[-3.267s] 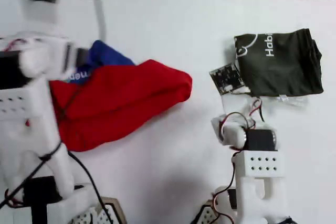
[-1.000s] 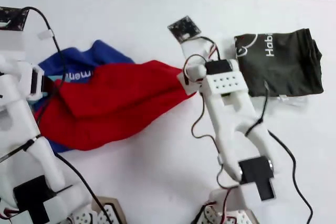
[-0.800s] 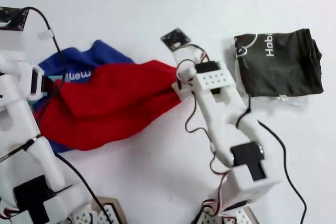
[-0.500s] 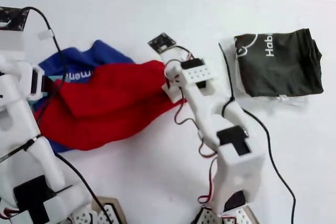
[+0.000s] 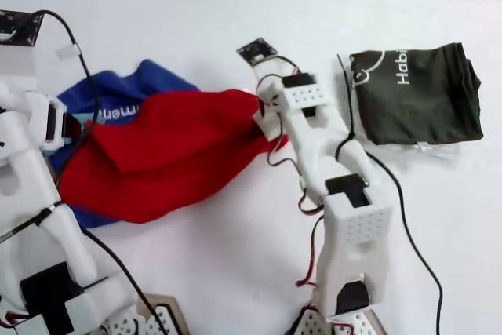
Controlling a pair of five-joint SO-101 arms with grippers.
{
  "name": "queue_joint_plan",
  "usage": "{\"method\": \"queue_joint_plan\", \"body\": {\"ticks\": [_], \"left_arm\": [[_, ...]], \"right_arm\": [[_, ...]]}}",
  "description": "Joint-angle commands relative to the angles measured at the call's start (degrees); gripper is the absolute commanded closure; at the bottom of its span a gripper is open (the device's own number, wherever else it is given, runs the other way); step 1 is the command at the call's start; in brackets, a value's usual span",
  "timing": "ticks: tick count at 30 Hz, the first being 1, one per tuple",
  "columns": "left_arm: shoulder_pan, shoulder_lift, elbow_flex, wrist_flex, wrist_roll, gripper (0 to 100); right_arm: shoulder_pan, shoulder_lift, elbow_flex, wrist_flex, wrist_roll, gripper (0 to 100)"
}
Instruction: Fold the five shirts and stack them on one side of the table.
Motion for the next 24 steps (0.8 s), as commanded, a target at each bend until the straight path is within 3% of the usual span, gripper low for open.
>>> {"method": "queue_joint_plan", "body": {"ticks": [1, 8, 14, 24], "left_arm": [[0.53, -0.26, -0.22, 0.00, 0.18, 76], [0.79, -0.18, -0.22, -0.18, 0.18, 76], [1.58, -0.18, 7.96, -6.42, 0.26, 76], [16.35, -0.18, 25.19, -21.71, 8.35, 75]], "right_arm": [[4.44, -9.80, -1.32, 2.33, -0.09, 97.8], [13.23, -27.74, -1.23, 7.87, -0.18, 97.8], [20.88, -39.78, -0.53, 8.84, -0.09, 97.8], [27.03, -55.78, 6.68, 8.48, 0.35, 97.8]]}}
